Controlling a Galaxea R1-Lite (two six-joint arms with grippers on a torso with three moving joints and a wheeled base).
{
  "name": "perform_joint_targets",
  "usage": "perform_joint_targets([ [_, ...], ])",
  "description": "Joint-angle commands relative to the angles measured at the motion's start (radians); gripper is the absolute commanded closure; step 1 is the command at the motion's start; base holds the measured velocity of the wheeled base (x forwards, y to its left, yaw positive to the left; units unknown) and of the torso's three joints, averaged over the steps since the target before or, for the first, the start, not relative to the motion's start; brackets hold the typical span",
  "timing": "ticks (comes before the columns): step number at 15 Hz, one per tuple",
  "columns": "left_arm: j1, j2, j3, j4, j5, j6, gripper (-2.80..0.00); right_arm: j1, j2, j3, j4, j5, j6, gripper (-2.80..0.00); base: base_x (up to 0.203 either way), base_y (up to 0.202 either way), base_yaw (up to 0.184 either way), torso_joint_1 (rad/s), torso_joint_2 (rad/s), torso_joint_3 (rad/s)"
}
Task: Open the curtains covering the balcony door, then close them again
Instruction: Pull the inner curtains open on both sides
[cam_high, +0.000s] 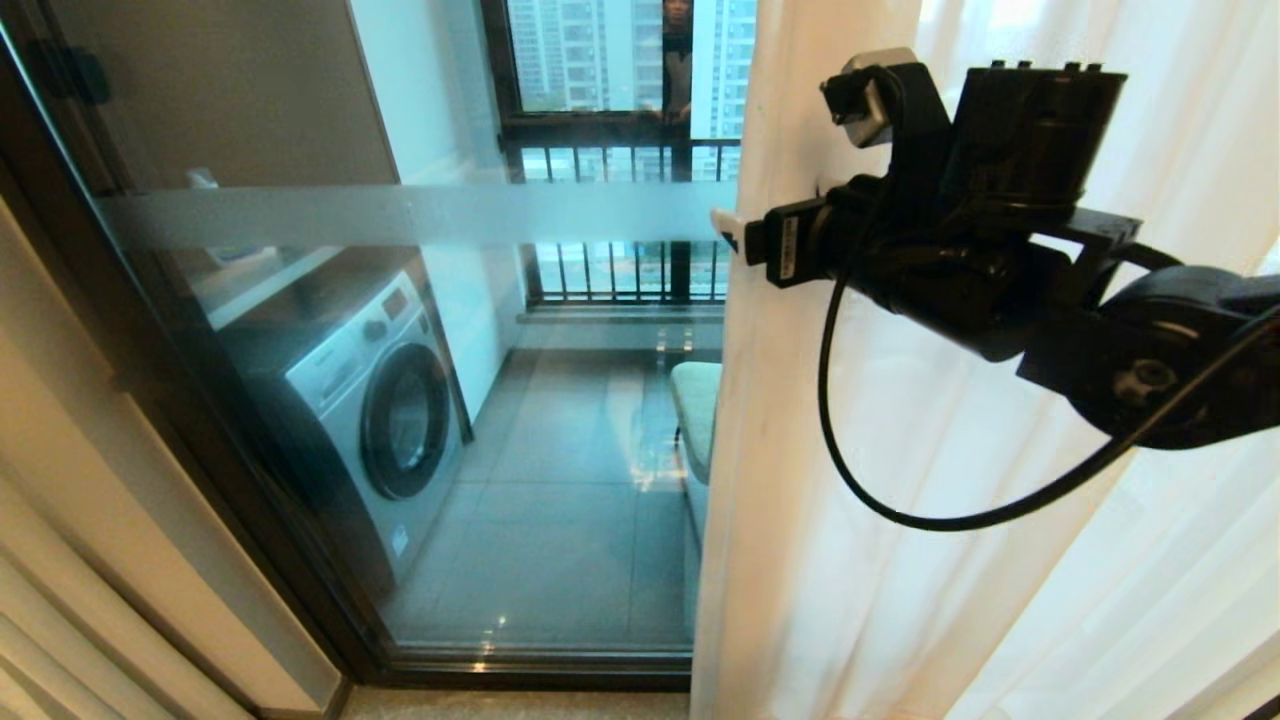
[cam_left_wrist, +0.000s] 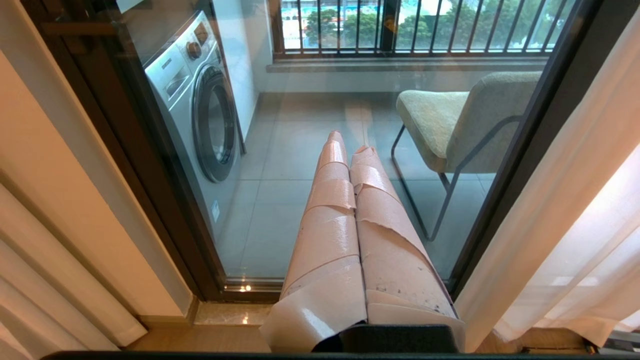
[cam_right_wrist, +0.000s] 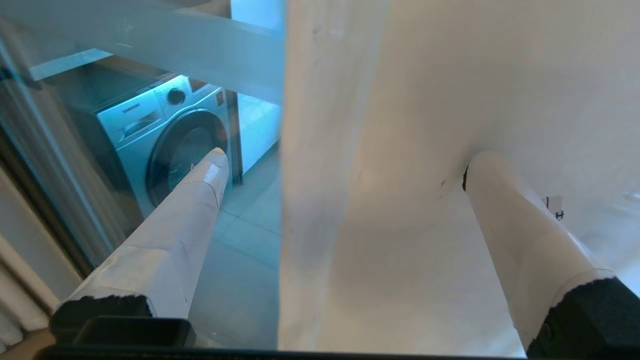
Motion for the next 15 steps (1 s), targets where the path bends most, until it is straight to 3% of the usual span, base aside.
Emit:
perform_joint_targets([
  [1,0.001,0.000,0.000,-0.001,0.000,0.000,0.00,-0.027,0.057,-0.057,-0.004,-0.002,-0.002,-2.80,0.000,0.000,0.000,0.000,0.00,0.000],
  [7,0.000,0.000,0.000,0.001,0.000,0.000,0.00,-0.091,0.184,-0.220,-0.007,-0.006,-0.045,-2.80,0.000,0.000,0.000,0.000,0.00,0.000],
  [15,0.001,0.000,0.000,-0.001,0.000,0.000,0.00,-0.163,0.223,-0.251,-0.077,-0.006,-0.090,-2.80,0.000,0.000,0.000,0.000,0.00,0.000],
])
